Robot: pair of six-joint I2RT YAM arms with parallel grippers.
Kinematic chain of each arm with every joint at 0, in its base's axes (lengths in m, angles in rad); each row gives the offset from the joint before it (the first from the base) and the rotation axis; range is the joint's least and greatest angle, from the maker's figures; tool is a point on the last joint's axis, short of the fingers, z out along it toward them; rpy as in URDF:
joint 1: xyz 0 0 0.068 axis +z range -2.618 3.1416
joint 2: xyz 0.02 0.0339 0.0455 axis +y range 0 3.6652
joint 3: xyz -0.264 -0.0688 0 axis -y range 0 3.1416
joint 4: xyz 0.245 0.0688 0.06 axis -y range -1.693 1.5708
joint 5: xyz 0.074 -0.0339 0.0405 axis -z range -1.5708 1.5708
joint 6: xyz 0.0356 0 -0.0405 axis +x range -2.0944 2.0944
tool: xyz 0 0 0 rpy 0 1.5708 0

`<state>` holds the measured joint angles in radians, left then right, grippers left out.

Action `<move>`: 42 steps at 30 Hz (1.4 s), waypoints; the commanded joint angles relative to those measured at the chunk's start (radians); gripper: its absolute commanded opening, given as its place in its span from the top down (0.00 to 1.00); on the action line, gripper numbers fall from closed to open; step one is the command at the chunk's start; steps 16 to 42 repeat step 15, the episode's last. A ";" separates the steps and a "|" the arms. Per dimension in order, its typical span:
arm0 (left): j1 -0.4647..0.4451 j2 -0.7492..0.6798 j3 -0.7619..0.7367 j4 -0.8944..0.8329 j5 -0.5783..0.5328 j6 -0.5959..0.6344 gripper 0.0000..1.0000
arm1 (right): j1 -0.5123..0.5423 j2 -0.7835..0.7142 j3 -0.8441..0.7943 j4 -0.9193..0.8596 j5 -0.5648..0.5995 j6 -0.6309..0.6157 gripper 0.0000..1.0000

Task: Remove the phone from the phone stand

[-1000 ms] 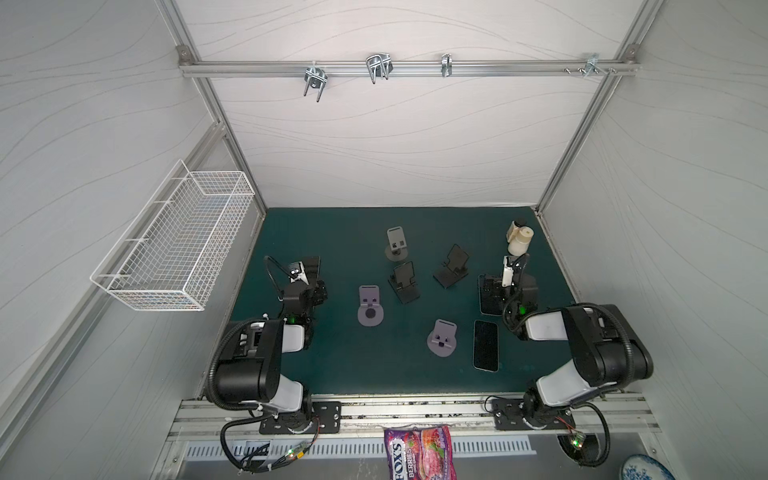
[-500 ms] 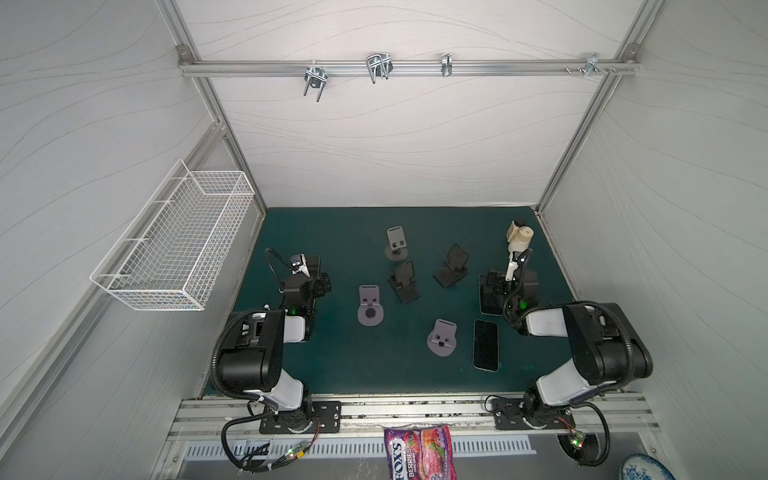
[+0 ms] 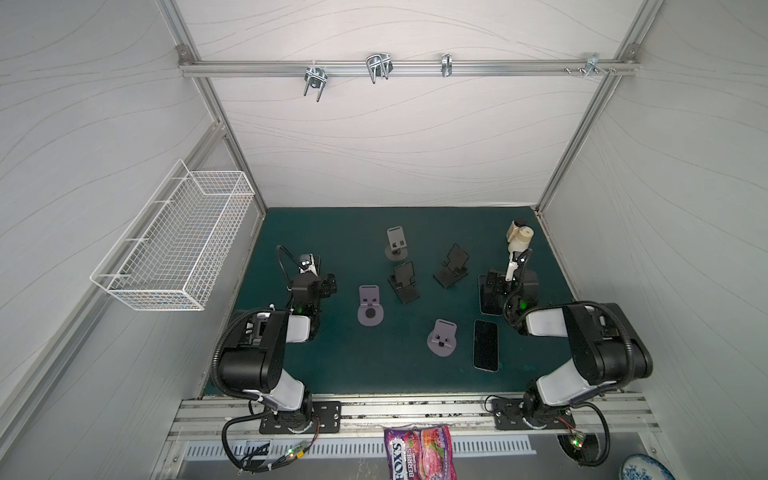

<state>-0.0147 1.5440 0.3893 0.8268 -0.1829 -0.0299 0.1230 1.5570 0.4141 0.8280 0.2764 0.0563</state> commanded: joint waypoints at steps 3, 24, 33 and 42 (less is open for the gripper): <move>0.056 0.008 0.037 0.002 0.099 -0.019 0.01 | 0.004 0.006 0.008 -0.005 0.012 0.001 0.01; 0.050 0.004 0.031 0.009 0.092 -0.016 0.01 | 0.004 0.007 0.008 -0.005 0.010 0.001 0.01; 0.050 0.004 0.031 0.009 0.092 -0.016 0.01 | 0.004 0.007 0.008 -0.005 0.010 0.001 0.01; 0.050 0.004 0.031 0.009 0.092 -0.016 0.01 | 0.004 0.007 0.008 -0.005 0.010 0.001 0.01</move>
